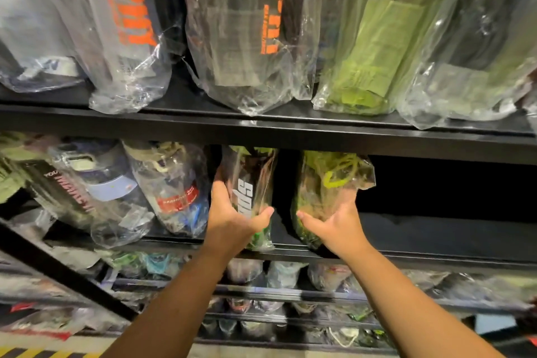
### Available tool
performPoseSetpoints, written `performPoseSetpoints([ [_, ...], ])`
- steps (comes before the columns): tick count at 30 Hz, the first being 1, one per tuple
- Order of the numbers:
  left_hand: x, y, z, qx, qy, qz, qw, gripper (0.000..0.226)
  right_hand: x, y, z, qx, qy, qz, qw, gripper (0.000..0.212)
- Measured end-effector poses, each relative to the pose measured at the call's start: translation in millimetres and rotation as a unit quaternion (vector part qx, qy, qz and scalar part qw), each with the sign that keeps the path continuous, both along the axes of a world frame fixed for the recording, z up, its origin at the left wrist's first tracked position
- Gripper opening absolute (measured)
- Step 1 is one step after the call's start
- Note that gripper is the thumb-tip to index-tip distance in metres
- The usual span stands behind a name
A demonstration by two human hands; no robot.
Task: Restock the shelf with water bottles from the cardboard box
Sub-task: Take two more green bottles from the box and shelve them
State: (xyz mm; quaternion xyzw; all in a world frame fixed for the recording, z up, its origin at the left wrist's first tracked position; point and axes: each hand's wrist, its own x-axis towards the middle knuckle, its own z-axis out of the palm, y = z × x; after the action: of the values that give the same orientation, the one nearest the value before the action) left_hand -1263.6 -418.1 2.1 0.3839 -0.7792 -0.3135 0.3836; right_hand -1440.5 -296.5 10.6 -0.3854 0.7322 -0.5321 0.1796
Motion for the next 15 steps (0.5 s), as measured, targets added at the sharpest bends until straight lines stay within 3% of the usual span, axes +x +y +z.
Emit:
performPoseSetpoints([
  [2, -2.1, -4.2, -6.5, -0.084, -0.011, 0.025, 0.996, 0.057, -4.3, -0.4, -2.3, -0.013, -0.005, -0.008, 1.000, 0.072],
  [4, -3.5, -1.0, 0.7, -0.200, -0.050, 0.041, 0.978, 0.031, -4.9, -0.9, 2.4, -0.018, -0.005, -0.005, 1.000, 0.063],
  [6, -7.4, -8.4, -6.9, -0.342, -0.134, 0.033, 0.929, 0.041, -5.2, -2.2, 4.4, -0.020, 0.004, 0.016, 1.000, 0.062],
  [8, -13.8, -22.5, -27.6, -0.382, -0.152, 0.073, 0.909, 0.047, -7.3, -3.2, 2.1, -0.026, 0.002, 0.026, 0.999, 0.060],
  [12, -20.7, -31.5, -49.1, -0.285, -0.068, 0.069, 0.954, 0.035, -14.1, -3.3, -3.1, -0.024, -0.003, 0.051, 0.998, 0.043],
  [14, -25.3, -25.7, -38.0, -0.127, 0.014, 0.080, 0.989, 0.036, -15.3, -4.1, -7.3, -0.032, -0.009, 0.053, 0.998, 0.039],
  [15, -27.3, -22.8, -30.3, -0.043, 0.052, 0.097, 0.993, 0.053, -15.6, -5.7, -10.0, -0.033, -0.009, 0.051, 0.998, 0.036],
])
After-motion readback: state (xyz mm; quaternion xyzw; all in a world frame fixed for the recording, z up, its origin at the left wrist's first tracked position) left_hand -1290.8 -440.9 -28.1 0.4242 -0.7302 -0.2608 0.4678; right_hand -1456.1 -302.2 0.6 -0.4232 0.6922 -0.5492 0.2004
